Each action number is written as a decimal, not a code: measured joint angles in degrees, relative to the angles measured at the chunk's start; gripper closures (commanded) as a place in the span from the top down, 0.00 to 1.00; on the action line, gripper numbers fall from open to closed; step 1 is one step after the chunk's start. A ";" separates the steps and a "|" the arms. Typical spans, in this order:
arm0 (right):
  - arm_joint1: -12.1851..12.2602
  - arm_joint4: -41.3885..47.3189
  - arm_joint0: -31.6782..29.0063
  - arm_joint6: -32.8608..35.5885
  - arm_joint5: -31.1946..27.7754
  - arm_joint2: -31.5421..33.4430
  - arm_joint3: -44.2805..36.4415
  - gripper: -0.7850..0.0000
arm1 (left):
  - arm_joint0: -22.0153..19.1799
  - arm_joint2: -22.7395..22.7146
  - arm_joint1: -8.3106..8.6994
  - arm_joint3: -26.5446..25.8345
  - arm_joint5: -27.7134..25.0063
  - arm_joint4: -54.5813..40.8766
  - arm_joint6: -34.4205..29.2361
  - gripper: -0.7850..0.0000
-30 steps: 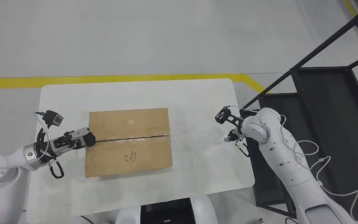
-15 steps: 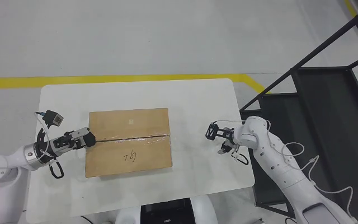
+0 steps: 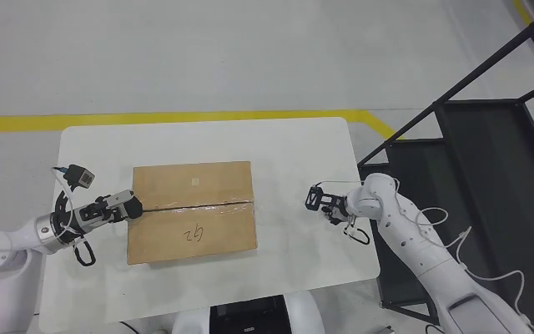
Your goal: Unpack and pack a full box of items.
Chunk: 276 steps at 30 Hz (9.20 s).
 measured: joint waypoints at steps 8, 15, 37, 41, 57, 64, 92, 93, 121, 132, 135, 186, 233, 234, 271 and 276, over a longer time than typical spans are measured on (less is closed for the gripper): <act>1.82 4.01 -0.37 -6.11 -8.66 1.42 -0.42 0.00 | 0.00 0.00 0.00 0.00 0.00 0.00 0.00 1.00; 7.34 9.29 -2.08 -10.49 -12.99 -0.57 -8.12 0.00 | 0.00 0.00 0.00 0.00 0.00 0.00 0.00 1.00; 25.17 29.87 9.90 -16.78 -12.96 -13.34 -36.31 0.00 | 0.00 0.00 0.00 0.00 0.00 0.00 0.00 1.00; 25.29 31.61 17.42 -18.48 -12.96 -20.04 -37.35 0.00 | 0.00 0.00 0.00 0.00 0.00 0.00 0.00 1.00; 17.84 29.08 41.51 -26.65 -12.96 -42.93 -28.74 0.00 | 4.68 -6.60 0.41 -0.23 -0.77 -3.71 4.04 1.00; 12.30 28.66 49.16 -30.78 -12.96 -50.82 -23.76 0.00 | 5.38 -5.83 0.44 0.01 0.91 -0.81 6.84 1.00; -13.12 38.72 51.03 -15.67 -12.96 -52.76 2.96 0.00 | -1.30 4.49 0.22 -0.56 2.65 4.25 6.54 1.00; -13.70 38.98 51.01 -15.18 -12.96 -52.76 3.74 0.00 | -1.48 4.74 0.22 -0.71 2.72 4.40 6.51 1.00; -18.18 40.21 51.65 -20.27 -12.96 -52.76 6.75 0.00 | -0.92 5.30 0.66 -1.40 3.07 4.08 6.45 1.00; -11.40 31.80 50.55 -37.12 -12.96 -52.76 -0.19 0.00 | -1.22 5.56 0.82 -0.88 3.07 4.03 6.35 1.00; -10.02 29.02 50.47 -40.85 -12.96 -52.76 -1.24 0.00 | -1.34 5.72 0.85 -0.78 3.00 3.98 6.20 1.00; -23.21 26.27 49.39 -34.76 -12.96 -52.76 12.97 1.00 | 1.01 4.20 1.63 -1.27 1.86 2.49 6.51 1.00; -20.36 26.69 48.22 -35.22 -12.96 -49.72 10.26 1.00 | 1.09 4.54 2.04 -1.36 1.56 1.59 6.37 1.00; -19.69 27.19 47.97 -35.31 -12.96 -49.67 9.67 1.00 | 1.15 4.53 2.04 -1.41 1.51 1.63 6.44 1.00; 22.18 44.91 33.66 -54.10 -12.96 -49.03 -15.31 1.00 | -26.56 37.19 -3.73 6.70 5.45 9.21 3.99 1.00; 23.38 44.98 33.20 -53.43 -12.96 -48.39 -15.40 1.00 | -28.30 37.67 -4.18 10.32 3.56 7.60 4.39 1.00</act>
